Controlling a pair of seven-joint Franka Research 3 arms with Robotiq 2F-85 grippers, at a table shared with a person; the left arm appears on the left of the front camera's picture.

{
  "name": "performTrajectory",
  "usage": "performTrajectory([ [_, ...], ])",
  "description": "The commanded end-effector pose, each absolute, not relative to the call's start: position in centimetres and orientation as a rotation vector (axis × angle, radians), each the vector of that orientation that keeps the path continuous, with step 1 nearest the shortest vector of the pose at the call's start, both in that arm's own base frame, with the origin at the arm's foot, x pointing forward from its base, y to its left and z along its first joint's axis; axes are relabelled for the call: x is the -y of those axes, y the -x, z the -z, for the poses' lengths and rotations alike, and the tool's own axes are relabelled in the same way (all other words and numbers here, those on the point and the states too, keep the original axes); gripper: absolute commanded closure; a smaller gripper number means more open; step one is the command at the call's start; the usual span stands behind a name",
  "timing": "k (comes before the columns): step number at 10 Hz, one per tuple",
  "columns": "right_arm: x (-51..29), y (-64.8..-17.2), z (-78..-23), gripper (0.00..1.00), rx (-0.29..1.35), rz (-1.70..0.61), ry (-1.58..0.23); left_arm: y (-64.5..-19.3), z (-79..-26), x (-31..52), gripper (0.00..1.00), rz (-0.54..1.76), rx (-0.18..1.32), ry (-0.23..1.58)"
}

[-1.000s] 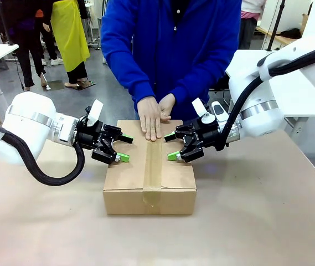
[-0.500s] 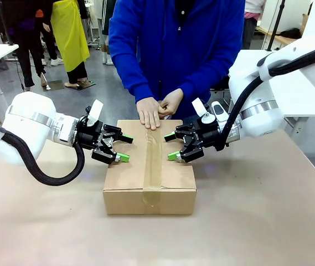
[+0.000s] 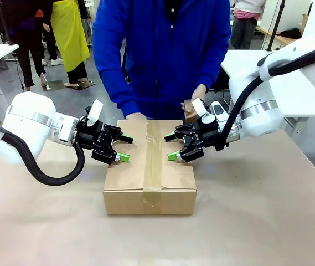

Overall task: Pack the gift set into the box.
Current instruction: Press and hold the closed box until the human finishes sealing it.

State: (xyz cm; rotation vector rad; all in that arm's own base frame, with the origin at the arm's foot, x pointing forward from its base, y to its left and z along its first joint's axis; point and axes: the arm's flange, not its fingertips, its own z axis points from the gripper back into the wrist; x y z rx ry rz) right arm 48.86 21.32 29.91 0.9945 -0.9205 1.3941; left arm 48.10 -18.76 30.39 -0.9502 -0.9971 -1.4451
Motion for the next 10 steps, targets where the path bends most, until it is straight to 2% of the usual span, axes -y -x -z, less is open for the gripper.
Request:
performTrajectory([
  [1, -21.4, -48.8, -29.8, 0.00, 0.920, -1.399, -0.990, -47.9, -30.2, 18.7, 0.00, 1.445, 0.995, 0.952],
  [7, -21.3, -48.9, -29.9, 0.00, 0.921, -1.394, -0.994, -47.9, -30.2, 18.7, 0.00, 1.445, 0.995, 0.952],
  [8, -21.9, -47.0, -33.0, 0.00, 0.969, -1.479, -1.073, -48.1, -30.4, 18.7, 0.00, 1.445, 0.997, 0.950],
  [9, -20.0, -43.5, -40.3, 0.00, 1.117, -1.601, -0.910, -45.7, -37.1, 16.8, 0.00, 1.538, 1.085, 0.900],
  [10, -16.8, -41.7, -44.3, 0.00, 1.142, -1.553, -0.901, -44.5, -41.1, 14.6, 0.00, 1.558, 1.145, 0.896],
])
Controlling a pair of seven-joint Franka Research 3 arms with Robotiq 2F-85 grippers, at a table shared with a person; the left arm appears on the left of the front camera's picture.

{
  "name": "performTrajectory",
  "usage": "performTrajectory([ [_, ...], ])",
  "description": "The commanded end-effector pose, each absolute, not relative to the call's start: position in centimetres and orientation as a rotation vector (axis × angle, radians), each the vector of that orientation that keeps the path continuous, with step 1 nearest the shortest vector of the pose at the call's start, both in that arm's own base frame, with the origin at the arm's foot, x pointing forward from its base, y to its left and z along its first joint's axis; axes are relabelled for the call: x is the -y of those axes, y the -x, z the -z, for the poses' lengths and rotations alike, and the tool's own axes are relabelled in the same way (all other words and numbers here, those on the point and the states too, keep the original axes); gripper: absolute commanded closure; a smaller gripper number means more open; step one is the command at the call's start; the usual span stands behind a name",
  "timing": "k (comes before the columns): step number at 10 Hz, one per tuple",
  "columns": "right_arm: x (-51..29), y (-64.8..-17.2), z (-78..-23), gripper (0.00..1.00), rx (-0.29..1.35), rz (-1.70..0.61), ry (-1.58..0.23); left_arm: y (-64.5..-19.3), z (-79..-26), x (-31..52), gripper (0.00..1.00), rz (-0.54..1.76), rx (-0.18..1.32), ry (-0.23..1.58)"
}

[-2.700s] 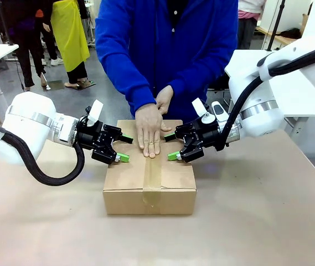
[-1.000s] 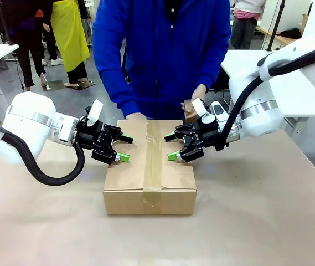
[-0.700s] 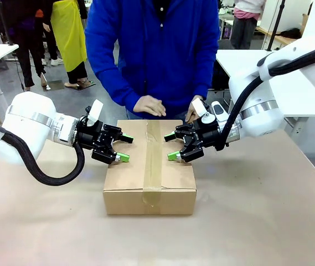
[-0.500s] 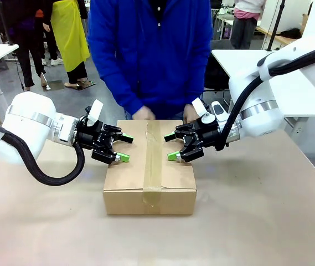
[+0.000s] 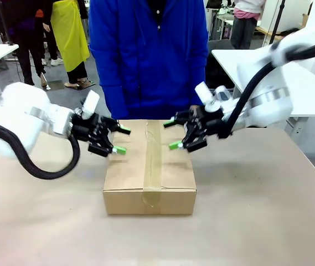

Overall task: Pack the gift set into the box.
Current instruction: Press and hold the closed box until the human finishes sealing it.

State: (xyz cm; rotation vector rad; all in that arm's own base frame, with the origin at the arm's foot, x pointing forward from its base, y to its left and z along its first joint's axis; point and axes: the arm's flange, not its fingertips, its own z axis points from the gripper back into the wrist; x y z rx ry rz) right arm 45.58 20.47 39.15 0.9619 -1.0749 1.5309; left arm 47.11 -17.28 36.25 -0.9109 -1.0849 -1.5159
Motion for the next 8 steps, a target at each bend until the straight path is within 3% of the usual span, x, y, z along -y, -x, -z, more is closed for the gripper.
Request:
performTrajectory([
  [1, -12.0, -40.6, -45.0, 0.00, 1.195, -1.439, -0.943, -43.4, -42.5, 11.3, 0.00, 1.534, 1.229, 0.968],
  [3, -3.1, -36.5, -41.8, 0.00, 1.324, -1.211, -0.955, -39.9, -41.7, 2.9, 0.00, 1.401, 1.376, 1.051],
  [5, 5.0, -32.0, -37.7, 0.00, 1.402, -0.917, -0.818, -34.8, -38.9, -5.6, 0.00, 1.316, 1.507, 1.078],
  [6, 8.0, -31.8, -34.6, 0.00, 1.362, -0.805, -0.810, -33.4, -36.9, -6.6, 0.00, 1.331, 1.518, 1.059],
  [7, 8.8, -32.9, -32.9, 0.00, 1.406, -0.707, -0.786, -34.7, -35.0, -6.8, 0.00, 1.221, 1.445, 1.027],
  [8, 8.1, -34.5, -38.1, 0.00, 1.362, -0.897, -0.824, -33.3, -39.1, -5.9, 0.00, 1.287, 1.498, 1.068],
])
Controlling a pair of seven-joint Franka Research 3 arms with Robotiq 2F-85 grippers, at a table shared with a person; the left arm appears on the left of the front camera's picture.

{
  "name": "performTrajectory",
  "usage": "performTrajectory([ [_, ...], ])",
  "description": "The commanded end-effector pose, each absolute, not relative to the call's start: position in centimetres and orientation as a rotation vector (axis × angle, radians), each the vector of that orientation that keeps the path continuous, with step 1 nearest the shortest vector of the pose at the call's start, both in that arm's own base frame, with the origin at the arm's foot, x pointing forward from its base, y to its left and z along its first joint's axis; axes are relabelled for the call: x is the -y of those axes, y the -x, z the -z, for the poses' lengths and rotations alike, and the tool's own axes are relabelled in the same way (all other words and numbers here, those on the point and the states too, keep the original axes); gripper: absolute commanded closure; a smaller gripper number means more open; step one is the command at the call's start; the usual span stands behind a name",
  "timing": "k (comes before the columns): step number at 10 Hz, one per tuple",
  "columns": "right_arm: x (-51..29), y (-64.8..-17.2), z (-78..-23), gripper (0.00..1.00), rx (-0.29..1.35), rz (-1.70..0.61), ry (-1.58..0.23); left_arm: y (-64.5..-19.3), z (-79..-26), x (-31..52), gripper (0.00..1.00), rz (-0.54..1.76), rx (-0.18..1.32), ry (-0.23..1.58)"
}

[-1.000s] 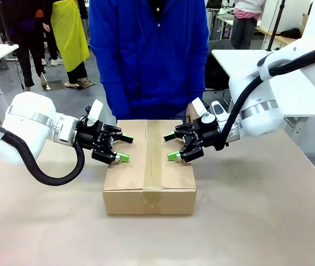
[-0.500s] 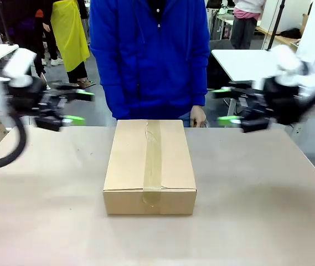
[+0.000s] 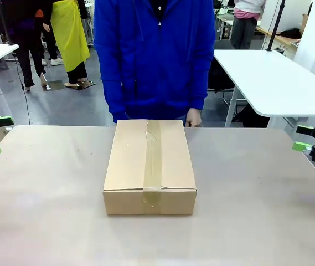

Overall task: Pack the gift set into the box.
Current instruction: Press and hold the closed box until the human finishes sealing it.

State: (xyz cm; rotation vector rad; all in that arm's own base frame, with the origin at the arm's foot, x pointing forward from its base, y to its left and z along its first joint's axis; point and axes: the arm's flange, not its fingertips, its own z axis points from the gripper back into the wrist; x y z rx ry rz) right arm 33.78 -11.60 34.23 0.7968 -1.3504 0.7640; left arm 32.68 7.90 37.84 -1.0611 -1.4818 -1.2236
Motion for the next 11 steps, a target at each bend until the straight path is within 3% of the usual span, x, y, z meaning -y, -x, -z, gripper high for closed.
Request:
performTrajectory([
  [1, 8.06, -34.49, -38.14, 0.00, 1.362, -0.897, -0.824, -33.29, -39.11, -5.89, 0.00, 1.287, 1.498, 1.068],
  [11, 8.06, -34.49, -38.14, 0.00, 1.362, -0.897, -0.824, -33.29, -39.11, -5.89, 0.00, 1.287, 1.498, 1.068],
])
